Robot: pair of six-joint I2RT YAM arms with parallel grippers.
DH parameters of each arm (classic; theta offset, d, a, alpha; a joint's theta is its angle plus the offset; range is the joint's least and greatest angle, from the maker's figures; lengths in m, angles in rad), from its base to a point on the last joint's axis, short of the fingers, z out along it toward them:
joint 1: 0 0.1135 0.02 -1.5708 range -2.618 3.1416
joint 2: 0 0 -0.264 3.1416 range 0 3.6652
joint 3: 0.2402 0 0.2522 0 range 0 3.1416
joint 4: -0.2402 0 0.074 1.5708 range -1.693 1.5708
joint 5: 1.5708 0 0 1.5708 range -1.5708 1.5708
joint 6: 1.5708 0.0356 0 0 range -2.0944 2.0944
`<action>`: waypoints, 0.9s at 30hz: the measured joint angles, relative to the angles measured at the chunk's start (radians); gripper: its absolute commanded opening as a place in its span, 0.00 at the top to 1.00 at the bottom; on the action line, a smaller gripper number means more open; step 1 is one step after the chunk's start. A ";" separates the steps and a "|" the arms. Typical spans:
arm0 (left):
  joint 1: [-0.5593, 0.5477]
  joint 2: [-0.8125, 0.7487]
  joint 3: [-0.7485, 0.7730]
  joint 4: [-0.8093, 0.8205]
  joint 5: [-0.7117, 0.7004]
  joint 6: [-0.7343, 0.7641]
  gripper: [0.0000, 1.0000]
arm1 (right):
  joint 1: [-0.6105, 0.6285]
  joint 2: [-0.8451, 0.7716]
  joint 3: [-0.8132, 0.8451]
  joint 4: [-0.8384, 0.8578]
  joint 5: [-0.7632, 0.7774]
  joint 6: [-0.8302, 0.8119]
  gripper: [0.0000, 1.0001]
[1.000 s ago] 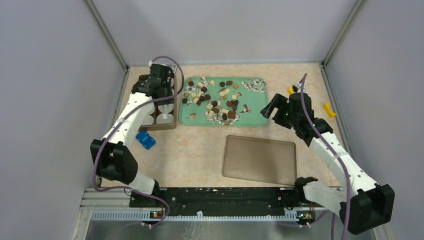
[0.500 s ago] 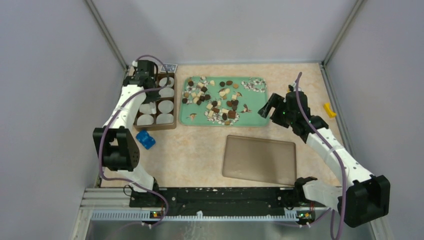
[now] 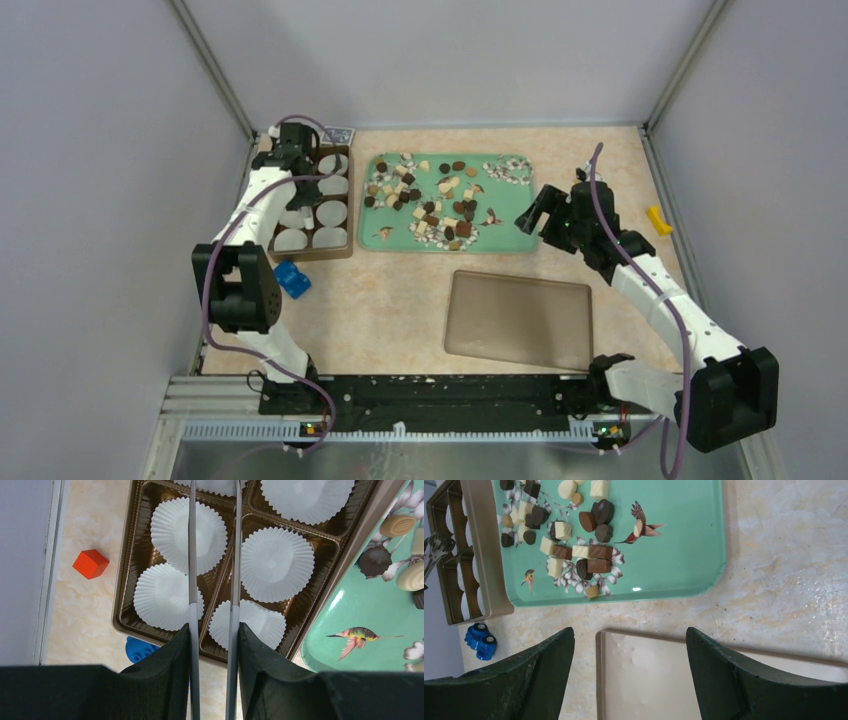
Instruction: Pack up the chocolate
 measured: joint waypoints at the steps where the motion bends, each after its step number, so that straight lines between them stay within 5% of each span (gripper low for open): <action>1: 0.000 0.002 0.000 0.002 -0.001 0.000 0.58 | 0.000 0.000 0.000 0.000 0.000 0.000 0.20; 9: 0.000 0.002 0.000 0.014 -0.003 0.000 0.53 | 0.000 0.000 0.000 0.000 0.000 0.000 0.20; 19: 0.000 -0.012 0.001 0.009 0.002 0.005 0.69 | 0.000 -0.007 0.000 -0.005 0.001 0.000 0.20; 27: -0.014 -0.164 0.008 -0.016 0.051 0.037 0.78 | 0.000 -0.046 -0.009 -0.015 0.000 0.005 0.20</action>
